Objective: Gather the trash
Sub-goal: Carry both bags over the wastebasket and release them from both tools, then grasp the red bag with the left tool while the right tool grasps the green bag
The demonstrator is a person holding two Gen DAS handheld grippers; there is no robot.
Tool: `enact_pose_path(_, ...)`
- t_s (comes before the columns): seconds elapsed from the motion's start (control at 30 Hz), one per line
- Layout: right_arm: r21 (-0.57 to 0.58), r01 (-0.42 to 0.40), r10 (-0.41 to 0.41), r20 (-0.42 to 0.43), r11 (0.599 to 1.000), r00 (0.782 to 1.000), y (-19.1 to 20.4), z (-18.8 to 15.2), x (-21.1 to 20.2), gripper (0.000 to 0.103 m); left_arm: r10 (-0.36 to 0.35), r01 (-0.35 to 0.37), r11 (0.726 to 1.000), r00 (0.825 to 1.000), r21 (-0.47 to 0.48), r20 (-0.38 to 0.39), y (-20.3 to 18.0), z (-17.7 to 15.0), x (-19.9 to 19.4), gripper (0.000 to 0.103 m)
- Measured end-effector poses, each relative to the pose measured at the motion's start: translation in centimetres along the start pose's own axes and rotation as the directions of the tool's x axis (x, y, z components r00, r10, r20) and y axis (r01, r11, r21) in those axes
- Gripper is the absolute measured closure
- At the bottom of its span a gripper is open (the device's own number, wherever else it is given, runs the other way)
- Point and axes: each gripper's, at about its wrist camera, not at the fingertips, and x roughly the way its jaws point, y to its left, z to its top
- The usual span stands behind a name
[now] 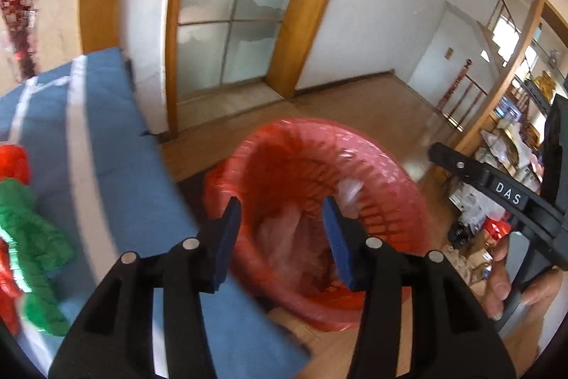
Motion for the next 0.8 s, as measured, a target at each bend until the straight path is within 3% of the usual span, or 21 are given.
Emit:
enact_pose_path(0.13,-0.111,-0.046,0.047,0.008,0.993,0.999,4.3,-0.7,-0.3,0.061,0.095,-0.093,0.995,0.993,-0.029,0.072,3.5,-1.0,-3.7,0.049)
enact_pose_path(0.23,-0.180,-0.144,0.143,-0.018,0.973,0.990,9.2,-1.4,0.2,0.061,0.199,-0.191,0.979,0.972,-0.073,0.126,7.4,-2.0,-7.1,0.047)
enact_pose_path(0.3,-0.218,-0.214,0.208,-0.050,0.952,0.977,12.6,-2.1,0.7,0.061,0.281,-0.265,0.957,0.948,-0.117,0.153,10.5,-2.6,-9.6,0.047)
enact_pose_path(0.4,-0.271,-0.350,0.319,-0.151,0.897,0.936,19.3,-4.0,2.4,0.061,0.392,-0.360,0.914,0.904,-0.189,0.174,15.1,-3.8,-13.4,0.045)
enact_pose_path(0.5,-0.321,-0.416,0.364,-0.210,0.851,0.907,24.5,-6.0,3.5,0.065,0.507,-0.463,0.852,0.845,-0.244,0.170,19.9,-4.8,-16.6,0.044)
enact_pose_path(0.6,-0.347,-0.451,0.378,-0.260,0.822,0.889,27.5,-7.6,4.2,0.065,0.571,-0.515,0.804,0.807,-0.296,0.148,23.5,-5.8,-18.9,0.044)
enact_pose_path(0.7,-0.367,-0.468,0.370,-0.306,0.804,0.877,29.9,-8.8,5.0,0.065,0.617,-0.552,0.763,0.777,-0.337,0.125,26.6,-6.8,-20.6,0.044)
enact_pose_path(0.8,-0.369,-0.472,0.355,-0.344,0.801,0.869,31.2,-9.8,6.2,0.065,0.636,-0.566,0.739,0.765,-0.365,0.102,28.4,-7.6,-21.4,0.044)
